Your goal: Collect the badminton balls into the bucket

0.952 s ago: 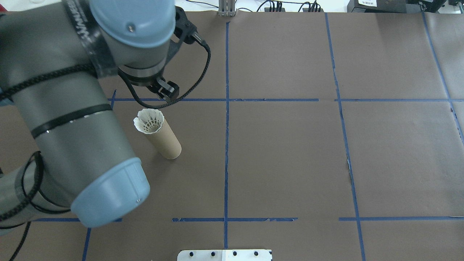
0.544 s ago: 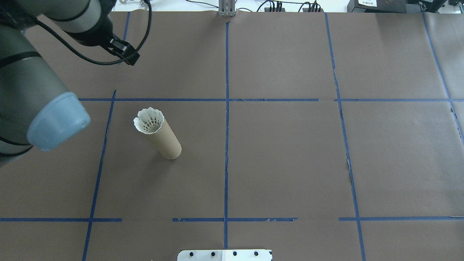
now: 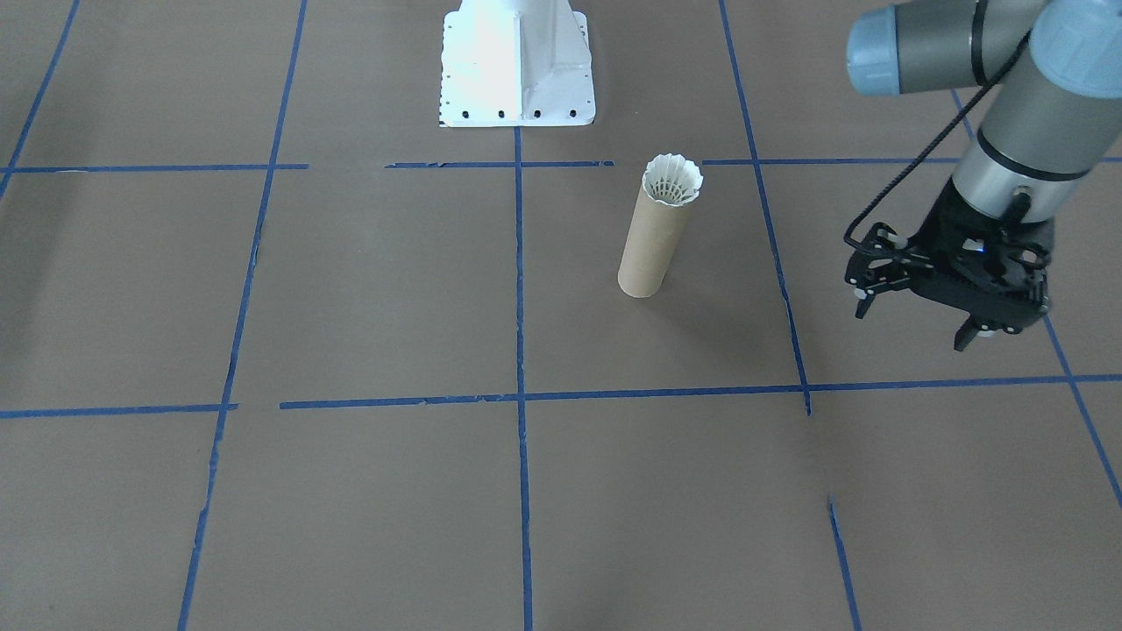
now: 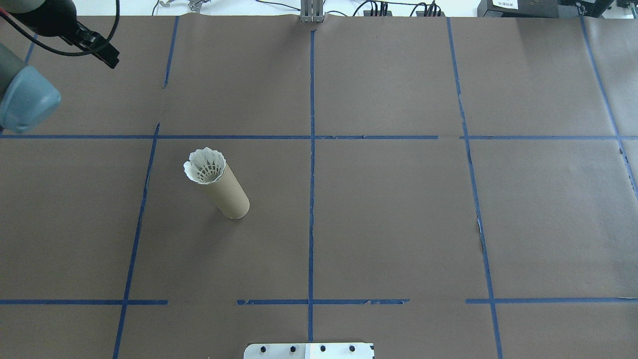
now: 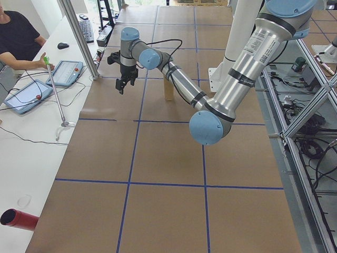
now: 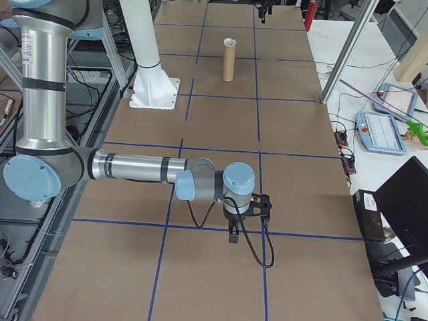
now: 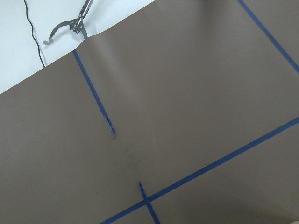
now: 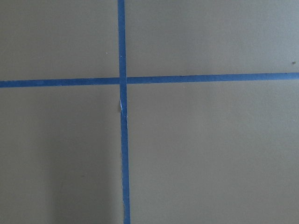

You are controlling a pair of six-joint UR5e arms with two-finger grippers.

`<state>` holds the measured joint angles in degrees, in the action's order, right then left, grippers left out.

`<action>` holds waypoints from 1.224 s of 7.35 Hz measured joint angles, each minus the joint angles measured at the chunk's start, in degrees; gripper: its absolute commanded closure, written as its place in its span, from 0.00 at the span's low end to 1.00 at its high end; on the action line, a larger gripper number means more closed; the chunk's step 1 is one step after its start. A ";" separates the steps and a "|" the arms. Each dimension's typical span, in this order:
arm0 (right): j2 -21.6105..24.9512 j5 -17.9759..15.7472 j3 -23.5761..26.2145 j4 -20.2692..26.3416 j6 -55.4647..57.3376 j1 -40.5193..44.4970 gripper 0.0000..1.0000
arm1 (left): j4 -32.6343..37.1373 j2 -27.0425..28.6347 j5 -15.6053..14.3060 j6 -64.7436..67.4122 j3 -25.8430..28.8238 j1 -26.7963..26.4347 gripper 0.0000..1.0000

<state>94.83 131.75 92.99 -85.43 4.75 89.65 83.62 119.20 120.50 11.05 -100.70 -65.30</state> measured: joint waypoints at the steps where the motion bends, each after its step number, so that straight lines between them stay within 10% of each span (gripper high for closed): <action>1: 0.00 0.00 0.00 0.00 0.00 0.00 0.00 | 0.45 -1.77 4.01 -2.51 2.27 -3.52 0.00; 6: 0.00 0.00 0.00 0.00 0.00 0.00 0.00 | 5.06 -19.13 16.04 -12.08 11.48 -19.19 0.00; 9: 0.00 0.00 0.00 0.00 0.00 0.00 0.00 | 5.05 -22.25 14.49 -12.32 12.95 -22.84 0.00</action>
<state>94.83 131.75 92.99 -85.43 4.75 89.65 88.67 96.95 134.99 -1.27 -87.75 -88.14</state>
